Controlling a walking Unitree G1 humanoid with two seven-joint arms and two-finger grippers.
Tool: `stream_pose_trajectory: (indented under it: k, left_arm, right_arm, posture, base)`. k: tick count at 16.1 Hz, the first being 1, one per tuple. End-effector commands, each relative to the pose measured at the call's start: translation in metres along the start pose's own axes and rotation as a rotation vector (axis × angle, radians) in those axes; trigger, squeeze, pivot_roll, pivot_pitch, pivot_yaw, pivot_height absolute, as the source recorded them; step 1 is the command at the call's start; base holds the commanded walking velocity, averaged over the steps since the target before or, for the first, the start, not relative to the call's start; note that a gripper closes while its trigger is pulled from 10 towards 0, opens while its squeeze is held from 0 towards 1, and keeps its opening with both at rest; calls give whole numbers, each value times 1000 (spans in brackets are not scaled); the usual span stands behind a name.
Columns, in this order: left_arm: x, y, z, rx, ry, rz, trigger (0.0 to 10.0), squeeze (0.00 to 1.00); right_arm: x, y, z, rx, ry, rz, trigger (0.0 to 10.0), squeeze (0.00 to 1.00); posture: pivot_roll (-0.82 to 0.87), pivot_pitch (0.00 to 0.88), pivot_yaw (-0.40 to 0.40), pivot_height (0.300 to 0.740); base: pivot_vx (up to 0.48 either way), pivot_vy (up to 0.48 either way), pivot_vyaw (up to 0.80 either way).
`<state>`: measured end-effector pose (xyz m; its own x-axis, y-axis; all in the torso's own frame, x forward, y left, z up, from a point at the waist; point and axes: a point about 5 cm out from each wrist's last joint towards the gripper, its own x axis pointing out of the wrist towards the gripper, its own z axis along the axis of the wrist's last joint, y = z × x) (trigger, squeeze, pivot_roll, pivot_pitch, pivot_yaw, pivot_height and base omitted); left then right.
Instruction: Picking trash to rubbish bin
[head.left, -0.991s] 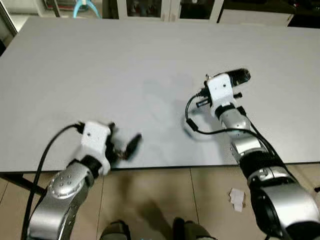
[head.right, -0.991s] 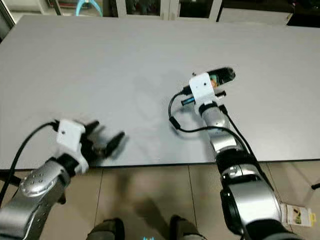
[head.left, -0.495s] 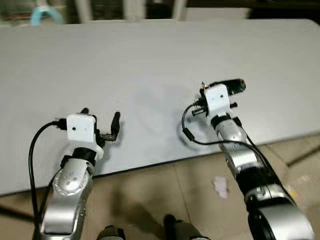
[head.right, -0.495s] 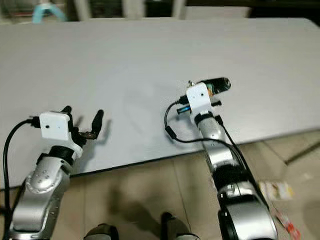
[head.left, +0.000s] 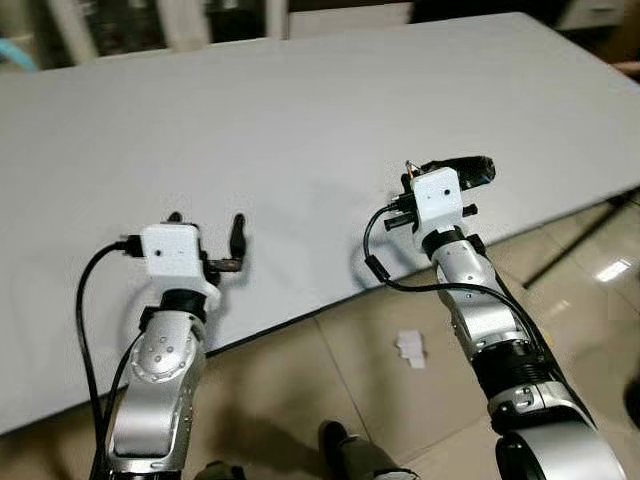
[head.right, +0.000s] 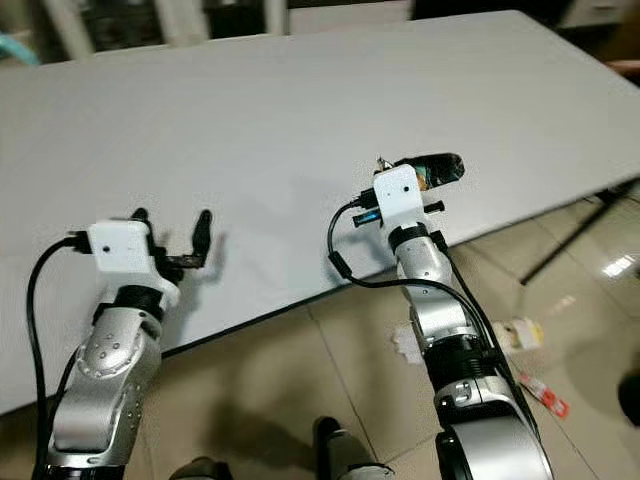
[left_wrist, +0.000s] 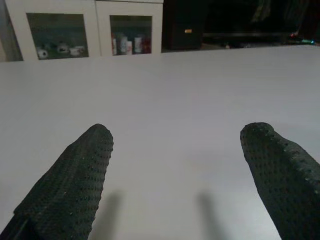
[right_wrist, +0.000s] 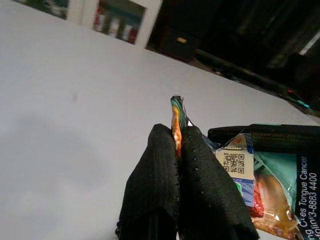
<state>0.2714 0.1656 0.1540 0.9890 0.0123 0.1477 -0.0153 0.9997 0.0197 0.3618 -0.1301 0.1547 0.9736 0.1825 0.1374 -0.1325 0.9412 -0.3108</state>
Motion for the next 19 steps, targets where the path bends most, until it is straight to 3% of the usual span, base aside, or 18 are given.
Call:
stream_pose_trajectory:
  k: [1, 11, 19]
  left_arm:
    - [2, 3, 1, -1, -2, 17, 10000, 0]
    - [10, 14, 6, 3, -25, 49, 10000, 0]
    - [13, 13, 4, -13, -21, 54, 10000, 0]
  right_arm:
    - [-4, -2, -2, 3, 12, -20, 10000, 0]
    - [-3, -3, 4, 11, -5, -56, 10000, 0]
    - [-3, -7, 5, 1, -8, -64, 10000, 0]
  posture:
    - [6, 105, -28, 740]
    - [7, 90, -21, 740]
    - [-4, 81, -26, 740]
  base:
    - [0, 0, -781]
    - [0, 0, -781]
    - [0, 0, -781]
